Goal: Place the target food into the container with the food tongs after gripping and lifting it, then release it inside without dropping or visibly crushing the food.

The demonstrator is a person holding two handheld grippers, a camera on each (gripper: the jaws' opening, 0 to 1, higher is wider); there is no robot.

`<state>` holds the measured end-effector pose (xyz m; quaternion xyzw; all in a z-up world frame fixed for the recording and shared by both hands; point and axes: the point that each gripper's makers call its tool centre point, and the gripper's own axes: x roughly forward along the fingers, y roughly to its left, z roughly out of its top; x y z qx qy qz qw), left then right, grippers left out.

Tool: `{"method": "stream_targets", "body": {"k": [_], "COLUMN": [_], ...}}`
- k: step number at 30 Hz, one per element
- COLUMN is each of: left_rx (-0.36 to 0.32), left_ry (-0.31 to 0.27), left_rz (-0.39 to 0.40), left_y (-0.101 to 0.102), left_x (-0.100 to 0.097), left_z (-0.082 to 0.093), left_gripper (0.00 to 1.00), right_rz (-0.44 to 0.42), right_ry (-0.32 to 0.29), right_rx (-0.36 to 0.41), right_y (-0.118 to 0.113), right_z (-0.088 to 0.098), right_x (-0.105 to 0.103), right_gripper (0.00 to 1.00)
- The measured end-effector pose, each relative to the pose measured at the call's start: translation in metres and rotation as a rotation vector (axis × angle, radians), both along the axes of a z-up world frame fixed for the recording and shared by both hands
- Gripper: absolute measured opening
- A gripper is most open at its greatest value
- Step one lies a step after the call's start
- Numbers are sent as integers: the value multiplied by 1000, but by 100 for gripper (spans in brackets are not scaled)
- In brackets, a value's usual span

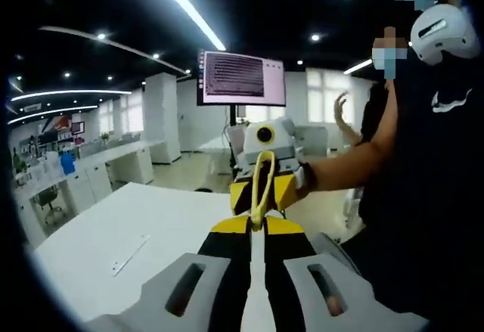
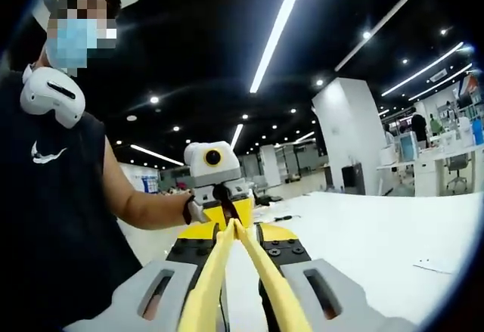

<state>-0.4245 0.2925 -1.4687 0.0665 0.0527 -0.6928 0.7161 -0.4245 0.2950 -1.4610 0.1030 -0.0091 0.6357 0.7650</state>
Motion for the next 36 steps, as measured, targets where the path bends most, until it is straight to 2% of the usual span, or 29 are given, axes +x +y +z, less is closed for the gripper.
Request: {"method": "stream_targets", "body": {"k": [2, 5, 7, 13, 14, 15, 16, 17, 21, 22, 24, 25, 26, 27, 30, 32, 33, 36], "left_rx": [1, 9, -10, -2, -5, -8, -15, -21, -27, -22, -15, -27, -33, -39, 9, 14, 19, 58], "left_ry": [-2, -9, -4, -11, -10, -13, -27, -35, -37, -52, -120, -120, -102, -94, -101, -99, -105, -112], "left_rz": [2, 10, 17, 46, 44, 44, 49, 53, 63, 64, 117, 127, 135, 160, 241, 261, 267, 320], "left_y": [1, 1, 2, 5, 5, 4, 4, 4, 4, 5, 8, 9, 10, 14, 25, 30, 32, 48], "left_x": [0, 2, 4, 9, 8, 8, 8, 10, 12, 13, 25, 27, 28, 32, 47, 52, 53, 59], "left_z": [0, -3, 0, -4, -3, -3, -2, -1, 1, 0, 1, 2, 3, 4, -4, -10, -13, -30], "left_gripper": [0, 1, 2, 10, 12, 14, 15, 16, 19, 22, 35, 48, 56, 63, 80, 94, 99, 99], "right_rz": [2, -16, -20, -43, -31, -26, -33, -36, -52, -56, -57, -65, -66, -63, -78, -101, -101, -138], "right_ry": [11, -10, -30, -41, -6, -3, -44, -52, -50, -48, -49, -55, -58, -54, -59, -66, -64, -69], "right_rx": [-3, -39, -28, -45, -56, -60, -68, -68, -60, -66, -84, -88, -87, -85, -108, -118, -121, -136], "right_y": [1, 2, 2, 5, 6, 6, 5, 5, 5, 5, 5, 5, 4, 4, 2, 0, -1, -9], "right_z": [0, -2, 0, -3, -5, -4, -3, -2, -1, -1, -4, -3, -3, -1, -1, 0, 0, -2], "right_x": [0, 2, 3, 9, 7, 7, 7, 8, 10, 10, 11, 12, 12, 12, 15, 19, 19, 25], "right_gripper": [18, 18, 18, 20, 21, 22, 22, 23, 24, 24, 25, 25, 25, 25, 26, 26, 26, 26]}}
